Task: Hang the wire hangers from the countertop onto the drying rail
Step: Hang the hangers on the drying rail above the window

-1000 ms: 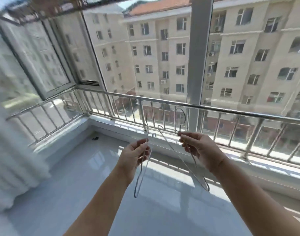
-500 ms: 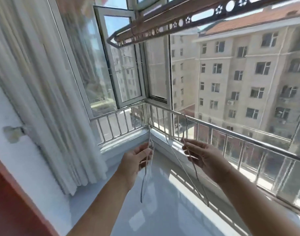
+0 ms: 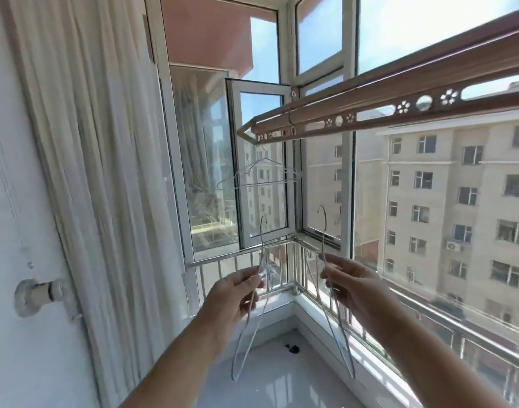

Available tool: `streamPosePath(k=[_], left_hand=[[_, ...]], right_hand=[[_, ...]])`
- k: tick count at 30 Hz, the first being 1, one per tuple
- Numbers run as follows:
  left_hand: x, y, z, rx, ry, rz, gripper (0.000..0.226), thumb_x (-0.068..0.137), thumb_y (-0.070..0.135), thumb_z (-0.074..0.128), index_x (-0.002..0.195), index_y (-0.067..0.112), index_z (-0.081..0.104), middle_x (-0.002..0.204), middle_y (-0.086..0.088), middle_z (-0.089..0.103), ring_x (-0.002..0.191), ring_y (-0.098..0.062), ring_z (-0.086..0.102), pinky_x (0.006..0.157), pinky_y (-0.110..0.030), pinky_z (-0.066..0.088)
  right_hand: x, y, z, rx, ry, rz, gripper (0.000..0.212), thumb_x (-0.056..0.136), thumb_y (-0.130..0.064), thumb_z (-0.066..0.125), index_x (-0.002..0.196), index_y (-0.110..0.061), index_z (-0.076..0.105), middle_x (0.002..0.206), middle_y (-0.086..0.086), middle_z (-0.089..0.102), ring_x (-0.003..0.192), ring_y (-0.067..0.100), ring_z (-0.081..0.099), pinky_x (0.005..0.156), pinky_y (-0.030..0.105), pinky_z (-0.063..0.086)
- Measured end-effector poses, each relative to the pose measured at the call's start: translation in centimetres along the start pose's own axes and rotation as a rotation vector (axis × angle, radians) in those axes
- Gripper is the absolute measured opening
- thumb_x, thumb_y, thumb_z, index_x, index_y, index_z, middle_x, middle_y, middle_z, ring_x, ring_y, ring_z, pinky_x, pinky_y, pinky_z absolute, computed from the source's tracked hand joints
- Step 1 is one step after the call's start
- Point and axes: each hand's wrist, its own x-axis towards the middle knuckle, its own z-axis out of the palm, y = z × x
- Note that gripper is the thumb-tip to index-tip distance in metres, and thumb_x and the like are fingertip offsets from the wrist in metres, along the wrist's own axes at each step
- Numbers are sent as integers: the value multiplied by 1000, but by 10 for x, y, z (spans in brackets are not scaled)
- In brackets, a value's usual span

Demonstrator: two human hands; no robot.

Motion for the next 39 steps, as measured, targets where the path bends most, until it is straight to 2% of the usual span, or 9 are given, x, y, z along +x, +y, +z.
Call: streamPosePath(k=[8, 13, 19, 28, 34, 39], left_hand=[[154, 42, -54, -20, -99, 23, 17, 87, 1, 59, 99, 4, 70, 71, -5, 66, 59, -13, 51, 57, -25, 43], [246, 69, -71, -17, -206, 34, 21, 84, 3, 61, 102, 3, 71, 80, -10, 66, 66, -15, 52, 61, -26, 45], [341, 88, -57, -63, -287, 70, 22, 88, 1, 56, 107, 1, 68, 78, -7, 66, 66, -13, 54, 54, -21, 48], [450, 99, -27, -116, -361, 102, 22, 89, 1, 54, 105, 2, 68, 76, -5, 65, 65, -13, 51, 62, -24, 45], [507, 104, -16, -155, -426, 115, 20, 88, 1, 55, 102, 4, 68, 78, -6, 65, 67, -13, 52, 65, -25, 43], [548, 108, -6, -165, -508, 109, 19, 88, 2, 55, 101, 5, 69, 77, -6, 65, 67, -13, 52, 62, -22, 45]], right_hand=[[147, -1, 57, 4, 101, -88, 32, 86, 1, 54, 116, -5, 61, 79, 7, 61, 68, 12, 51, 62, 21, 42], [226, -7, 75, -22, 181, -150, 31, 88, 0, 52, 117, -8, 60, 83, 8, 62, 74, 15, 53, 69, 24, 44], [310, -17, 73, -105, 270, -227, 34, 86, 2, 54, 119, -7, 59, 83, 8, 60, 70, 12, 52, 64, 21, 44], [422, -27, 49, -167, 336, -331, 33, 86, -1, 57, 118, -8, 60, 80, 5, 64, 71, 12, 53, 62, 20, 43], [470, -35, 43, -197, 398, -382, 32, 86, -1, 57, 116, -9, 60, 78, 5, 62, 67, 11, 52, 57, 17, 43], [489, -39, 40, -227, 473, -434, 31, 86, -2, 58, 114, -14, 62, 78, 4, 64, 65, 10, 53, 56, 16, 43]])
